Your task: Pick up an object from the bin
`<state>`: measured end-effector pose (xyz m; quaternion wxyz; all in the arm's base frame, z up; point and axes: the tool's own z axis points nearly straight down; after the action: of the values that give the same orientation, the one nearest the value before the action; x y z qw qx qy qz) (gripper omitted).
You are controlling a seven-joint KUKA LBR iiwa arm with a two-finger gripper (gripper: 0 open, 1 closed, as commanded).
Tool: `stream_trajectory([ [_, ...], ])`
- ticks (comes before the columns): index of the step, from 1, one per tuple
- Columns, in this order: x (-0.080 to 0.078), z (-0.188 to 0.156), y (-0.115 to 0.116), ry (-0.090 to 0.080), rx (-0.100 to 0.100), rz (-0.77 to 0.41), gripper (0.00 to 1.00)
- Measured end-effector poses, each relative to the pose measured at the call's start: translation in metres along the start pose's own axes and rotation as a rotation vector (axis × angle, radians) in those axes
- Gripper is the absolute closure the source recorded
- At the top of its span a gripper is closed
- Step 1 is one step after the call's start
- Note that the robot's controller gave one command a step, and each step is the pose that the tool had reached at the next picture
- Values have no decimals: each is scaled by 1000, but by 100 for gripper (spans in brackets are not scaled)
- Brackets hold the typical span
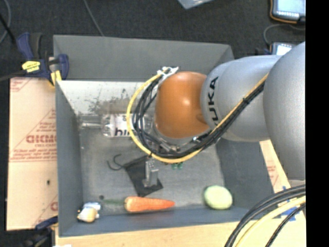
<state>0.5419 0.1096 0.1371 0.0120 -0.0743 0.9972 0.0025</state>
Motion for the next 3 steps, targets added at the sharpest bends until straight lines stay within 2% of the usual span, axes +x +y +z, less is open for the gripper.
stream_trajectory([
  [1, -3, 22, -1, -6, -1, 126, 0],
  [2, -19, 57, -10, -5, -1, 338, 0],
  [3, -22, 66, -37, -9, -3, 625, 100],
])
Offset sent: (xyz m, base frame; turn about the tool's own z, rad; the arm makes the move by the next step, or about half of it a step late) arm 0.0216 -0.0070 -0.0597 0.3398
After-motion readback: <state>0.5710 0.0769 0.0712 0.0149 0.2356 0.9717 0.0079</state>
